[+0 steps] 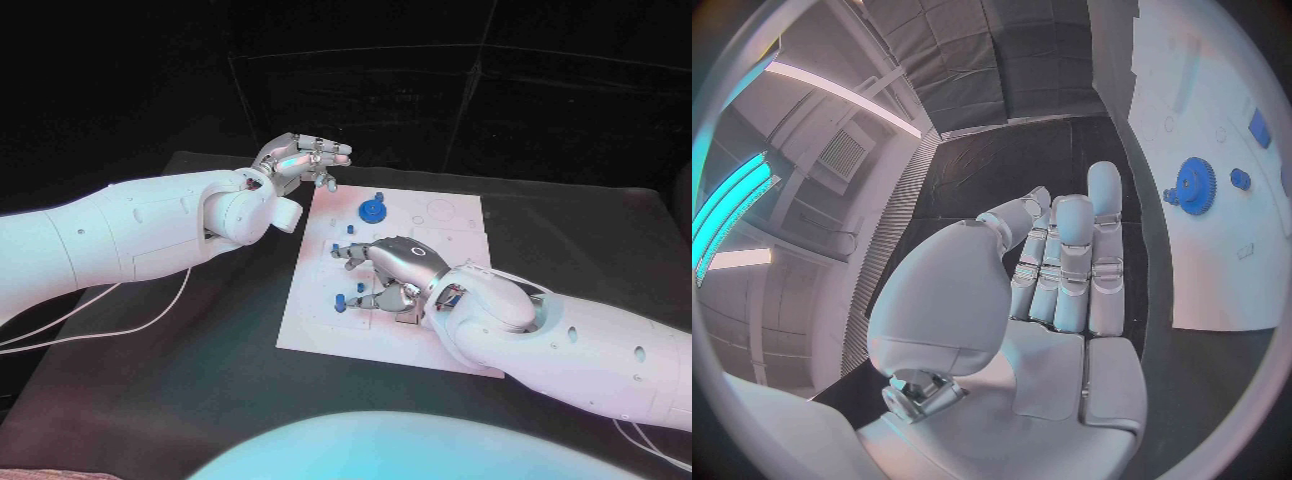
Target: Assemble the parts on the task board
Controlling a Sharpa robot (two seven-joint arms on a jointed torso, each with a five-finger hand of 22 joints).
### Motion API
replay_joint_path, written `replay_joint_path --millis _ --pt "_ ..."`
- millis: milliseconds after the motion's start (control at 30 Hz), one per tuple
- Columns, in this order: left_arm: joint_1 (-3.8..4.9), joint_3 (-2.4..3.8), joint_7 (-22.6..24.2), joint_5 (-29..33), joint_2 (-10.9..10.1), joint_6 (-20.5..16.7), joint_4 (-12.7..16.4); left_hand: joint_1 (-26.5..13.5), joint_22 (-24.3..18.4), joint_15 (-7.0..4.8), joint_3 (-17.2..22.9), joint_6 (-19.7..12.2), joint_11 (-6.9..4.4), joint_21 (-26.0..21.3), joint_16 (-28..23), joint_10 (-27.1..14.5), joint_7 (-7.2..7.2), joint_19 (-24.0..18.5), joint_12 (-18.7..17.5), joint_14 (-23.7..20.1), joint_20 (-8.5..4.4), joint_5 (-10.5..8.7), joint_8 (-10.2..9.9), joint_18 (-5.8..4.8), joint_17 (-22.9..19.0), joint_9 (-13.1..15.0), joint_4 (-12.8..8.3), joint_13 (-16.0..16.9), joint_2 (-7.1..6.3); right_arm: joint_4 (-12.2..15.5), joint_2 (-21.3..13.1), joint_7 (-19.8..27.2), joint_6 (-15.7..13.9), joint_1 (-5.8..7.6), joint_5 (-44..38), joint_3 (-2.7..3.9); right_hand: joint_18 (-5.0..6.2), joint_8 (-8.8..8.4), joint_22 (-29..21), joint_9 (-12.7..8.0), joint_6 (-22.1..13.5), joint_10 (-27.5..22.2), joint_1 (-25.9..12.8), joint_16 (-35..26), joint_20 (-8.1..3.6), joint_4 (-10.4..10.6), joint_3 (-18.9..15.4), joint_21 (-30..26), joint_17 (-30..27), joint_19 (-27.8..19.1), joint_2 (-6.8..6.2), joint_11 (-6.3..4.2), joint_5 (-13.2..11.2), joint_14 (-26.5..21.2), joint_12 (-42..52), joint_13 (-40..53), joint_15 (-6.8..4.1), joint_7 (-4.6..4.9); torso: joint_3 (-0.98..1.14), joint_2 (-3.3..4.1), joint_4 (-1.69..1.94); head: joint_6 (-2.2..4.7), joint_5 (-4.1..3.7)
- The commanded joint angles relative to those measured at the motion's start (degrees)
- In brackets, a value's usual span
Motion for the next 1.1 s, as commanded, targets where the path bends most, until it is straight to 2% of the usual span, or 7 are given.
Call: replay_joint_path --millis 33,233,333,533,667,867,1100 --pt "0.08 0.04 0.0 0.2 -0.2 0.8 0.1 -0.6 0.1 -0.1 -0.1 -0.5 0.08 -0.2 -0.1 -0.3 0.03 -0.5 0.2 -0.3 0.04 0.26 0.3 0.74 -0.1 0.0 0.0 -0.1 -0.09 2.0 -2.9 3.4 -5.7 0.72 6.9 0.07 -0.25 2.14 1.2 1.2 9.4 4.3 0.5 0.8 0.17 0.5 0.2 1.0 0.9 1.0 0.91 0.04 0.6 0.9 2.8 0.5 0.01 1.28 -0.09 -0.07 0.04 0.26 -0.62" --pt "0.03 0.03 0.1 0.2 -0.5 0.8 0.1 -0.6 0.1 -0.1 -0.1 -0.5 0.08 -0.2 -0.1 -0.3 0.03 -0.5 0.2 -0.3 0.04 0.26 0.3 0.74 -0.1 0.0 0.0 -0.1 -0.09 6.0 -11.1 1.1 -2.8 3.09 21.0 0.1 -2.99 6.09 18.4 2.4 18.9 19.1 -1.7 11.4 -1.96 2.4 -0.2 11.1 17.2 7.9 2.27 -3.63 1.2 4.8 11.0 3.8 -2.57 -1.62 -0.09 -0.12 -0.19 1.21 -2.17" --pt "-0.02 0.01 0.1 0.2 -0.9 0.7 0.4 -0.6 0.1 -0.1 -0.1 -0.5 0.08 -0.2 -0.1 -0.3 0.03 -0.5 0.2 -0.3 0.04 0.26 0.3 0.74 -0.1 0.0 0.0 -0.1 -0.09 7.8 -15.3 -2.1 -0.7 3.83 25.1 0.09 -3.31 7.41 20.3 2.5 20.3 22.2 -4.6 10.3 -3.42 4.1 -2.7 12.5 14.6 8.4 1.99 -5.17 4.1 4.2 16.8 8.3 -4.11 -2.89 -0.13 -0.16 -0.67 1.95 -3.16" --pt "-0.16 -0.07 0.2 0.2 -1.7 0.7 0.9 -0.6 0.1 -0.1 -0.1 -0.5 0.08 -0.2 -0.1 -0.3 0.03 -0.5 0.2 -0.3 0.04 0.26 0.3 0.74 -0.1 0.0 0.0 -0.1 -0.09 10.2 -21.5 -10.8 3.7 4.33 25.0 0.04 -3.56 9.99 22.7 2.9 20.6 23.8 -9.0 13.4 -4.58 8.1 -8.1 14.1 18.8 9.0 2.29 -5.87 5.9 5.0 36.5 28.2 -4.43 -4.4 -0.13 -0.37 -1.48 2.54 -5.23" --pt "-0.23 -0.13 0.3 0.2 -2.1 0.8 1.4 -0.8 0.1 -0.07 -0.3 -0.5 0.09 -0.3 -0.2 -0.4 0.02 -0.5 0.3 -0.4 0.08 0.26 0.3 0.74 -0.2 0.0 0.0 0.0 -0.16 11.2 -24.9 -16.5 6.6 4.4 21.7 0.0 -3.97 12.53 24.3 3.4 19.2 23.5 -9.7 15.8 -4.19 10.1 -11.7 15.0 22.7 9.3 3.24 -6.0 6.3 5.3 50.2 44.5 -4.69 -3.86 -0.16 -0.45 -1.61 3.08 -6.84" --pt "-0.31 -0.23 0.3 0.2 -2.2 0.9 1.6 -0.9 0.1 -0.06 -0.3 -0.6 0.09 -0.3 -0.1 -0.4 0.02 -0.6 0.4 -0.4 0.1 0.26 0.4 0.74 -0.2 0.0 0.1 0.0 -0.2 11.7 -26.3 -21.2 8.1 4.36 18.2 -0.04 -4.26 15.1 26.4 4.0 19.2 26.2 -12.3 18.0 -4.41 10.0 -14.4 16.0 26.8 10.0 4.08 -6.18 5.2 5.8 58.9 55.6 -4.82 -4.39 -0.15 -0.54 -1.84 2.89 -7.46" --pt "-0.38 -0.29 0.2 0.2 -2.2 1.1 1.8 -1.0 0.0 -0.06 -0.4 -0.6 0.09 -0.3 -0.1 -0.4 0.02 -0.6 0.4 -0.4 0.1 0.26 0.4 0.74 -0.2 0.0 0.1 0.0 -0.21 11.6 -25.2 -24.6 11.2 3.62 16.5 -0.08 -4.47 16.97 27.7 4.8 19.8 26.4 -14.9 19.0 -4.66 10.2 -15.4 16.7 28.7 10.4 4.53 -6.5 4.2 6.0 60.5 58.2 -5.04 -4.81 -0.13 -0.47 -1.53 2.65 -7.69"
